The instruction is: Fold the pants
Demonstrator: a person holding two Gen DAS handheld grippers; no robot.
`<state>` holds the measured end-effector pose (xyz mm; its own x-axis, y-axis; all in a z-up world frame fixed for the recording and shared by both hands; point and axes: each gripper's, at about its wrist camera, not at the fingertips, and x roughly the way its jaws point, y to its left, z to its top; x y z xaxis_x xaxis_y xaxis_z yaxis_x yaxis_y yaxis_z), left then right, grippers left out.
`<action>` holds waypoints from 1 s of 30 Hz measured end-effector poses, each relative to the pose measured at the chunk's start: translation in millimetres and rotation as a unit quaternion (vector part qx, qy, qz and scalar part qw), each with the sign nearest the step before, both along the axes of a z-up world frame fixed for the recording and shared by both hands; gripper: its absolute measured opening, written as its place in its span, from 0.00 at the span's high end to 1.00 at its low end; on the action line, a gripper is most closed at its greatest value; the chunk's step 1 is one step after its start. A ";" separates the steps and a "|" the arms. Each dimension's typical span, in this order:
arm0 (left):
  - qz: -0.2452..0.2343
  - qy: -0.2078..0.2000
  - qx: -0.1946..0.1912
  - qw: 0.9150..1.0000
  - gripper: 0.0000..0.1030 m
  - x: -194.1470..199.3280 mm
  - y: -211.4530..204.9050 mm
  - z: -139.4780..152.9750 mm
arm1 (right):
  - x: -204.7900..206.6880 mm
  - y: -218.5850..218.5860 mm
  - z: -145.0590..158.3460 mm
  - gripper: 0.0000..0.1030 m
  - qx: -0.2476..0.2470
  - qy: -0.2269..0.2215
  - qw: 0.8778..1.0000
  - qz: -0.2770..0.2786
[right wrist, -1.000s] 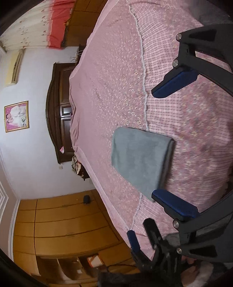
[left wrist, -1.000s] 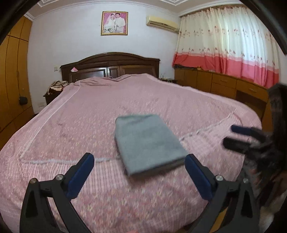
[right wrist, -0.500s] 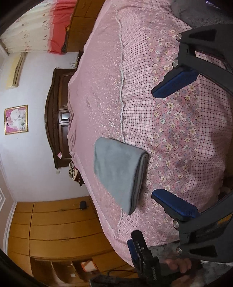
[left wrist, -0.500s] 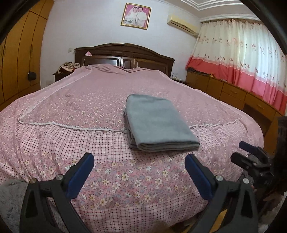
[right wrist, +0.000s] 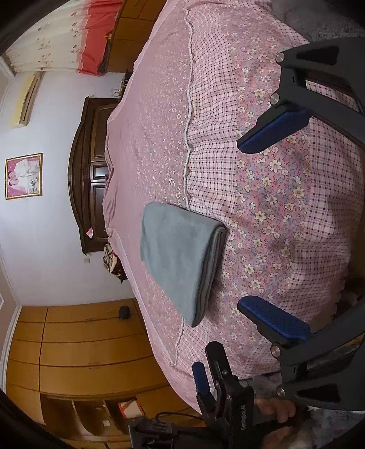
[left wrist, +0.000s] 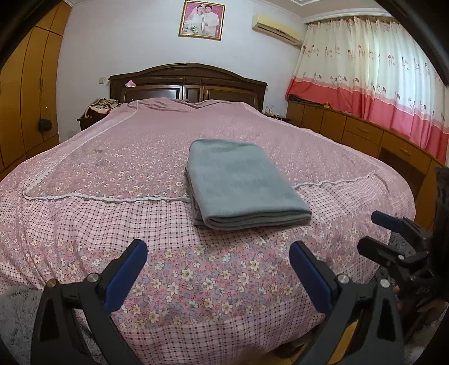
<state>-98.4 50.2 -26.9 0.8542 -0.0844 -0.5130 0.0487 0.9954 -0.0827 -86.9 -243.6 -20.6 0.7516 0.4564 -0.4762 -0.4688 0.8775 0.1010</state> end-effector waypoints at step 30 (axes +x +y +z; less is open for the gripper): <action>0.002 0.006 0.001 1.000 0.00 1.0 -0.2 -2.8 | 1.9 -1.9 0.4 0.00 0.010 0.011 1.000 0.001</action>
<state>-97.3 50.0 -29.7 0.8482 -0.0795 -0.5237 0.0433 0.9958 -0.0811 -85.0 -245.5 -20.2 0.7395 0.4682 -0.4837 -0.4684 0.8739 0.1299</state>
